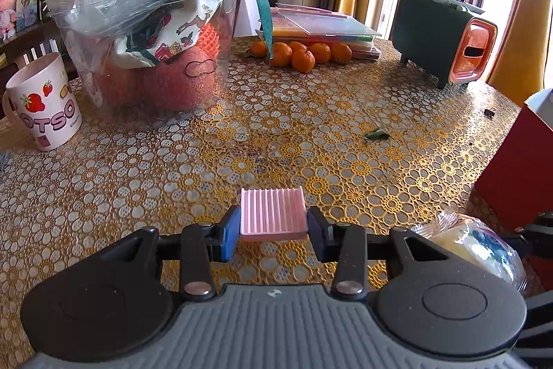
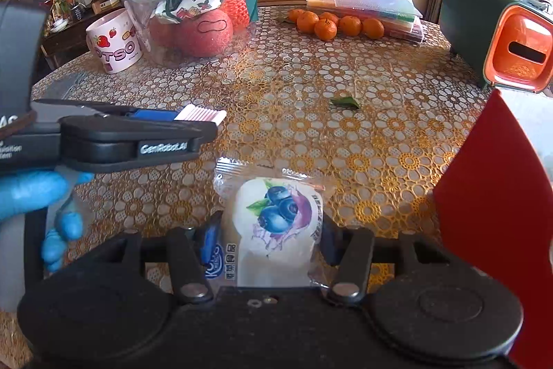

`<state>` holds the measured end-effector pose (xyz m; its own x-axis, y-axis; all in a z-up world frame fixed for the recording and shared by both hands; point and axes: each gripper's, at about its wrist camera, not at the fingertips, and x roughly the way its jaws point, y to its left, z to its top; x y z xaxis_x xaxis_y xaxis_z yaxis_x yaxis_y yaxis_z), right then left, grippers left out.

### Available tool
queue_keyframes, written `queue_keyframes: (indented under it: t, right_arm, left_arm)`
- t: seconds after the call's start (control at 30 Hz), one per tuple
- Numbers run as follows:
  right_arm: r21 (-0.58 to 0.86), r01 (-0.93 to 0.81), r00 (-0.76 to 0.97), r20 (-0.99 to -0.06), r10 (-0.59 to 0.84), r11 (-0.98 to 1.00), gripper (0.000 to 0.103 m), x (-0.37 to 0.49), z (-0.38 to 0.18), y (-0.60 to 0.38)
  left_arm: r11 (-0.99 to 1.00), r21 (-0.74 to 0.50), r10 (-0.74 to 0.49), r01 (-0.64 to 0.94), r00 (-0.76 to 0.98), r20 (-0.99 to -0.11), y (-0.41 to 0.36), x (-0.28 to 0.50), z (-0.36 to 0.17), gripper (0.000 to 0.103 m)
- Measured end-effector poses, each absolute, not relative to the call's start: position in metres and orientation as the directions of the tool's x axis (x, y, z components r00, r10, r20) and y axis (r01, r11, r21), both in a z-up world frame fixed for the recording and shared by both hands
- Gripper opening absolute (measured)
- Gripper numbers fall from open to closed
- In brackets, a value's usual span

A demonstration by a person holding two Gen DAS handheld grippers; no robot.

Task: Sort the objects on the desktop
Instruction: 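Carry the pink sponge and blueberry bag over the box with both tools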

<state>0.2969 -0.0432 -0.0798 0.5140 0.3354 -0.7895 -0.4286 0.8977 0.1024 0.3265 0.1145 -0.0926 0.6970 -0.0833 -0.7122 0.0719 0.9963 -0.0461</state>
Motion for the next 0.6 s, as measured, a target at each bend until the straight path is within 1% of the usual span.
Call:
queue_keyframes:
  t: [0.23, 0.6]
  right_arm:
    - [0.118, -0.425, 0.512, -0.786, 0.346, 0.897, 0.054, 0.275, -0.063, -0.061]
    - [0.157, -0.45, 0.52, -0.755, 0.401, 0.879, 0.054, 0.23, -0.02, -0.096]
  left_arm:
    - [0.994, -0.058, -0.104, 0.09, 0.704, -0.702, 0.103, 0.282, -0.068, 0.04]
    - [0.992, -0.072, -0.123, 0.101, 0.736, -0.666, 0.08, 0.219, -0.014, 0.04]
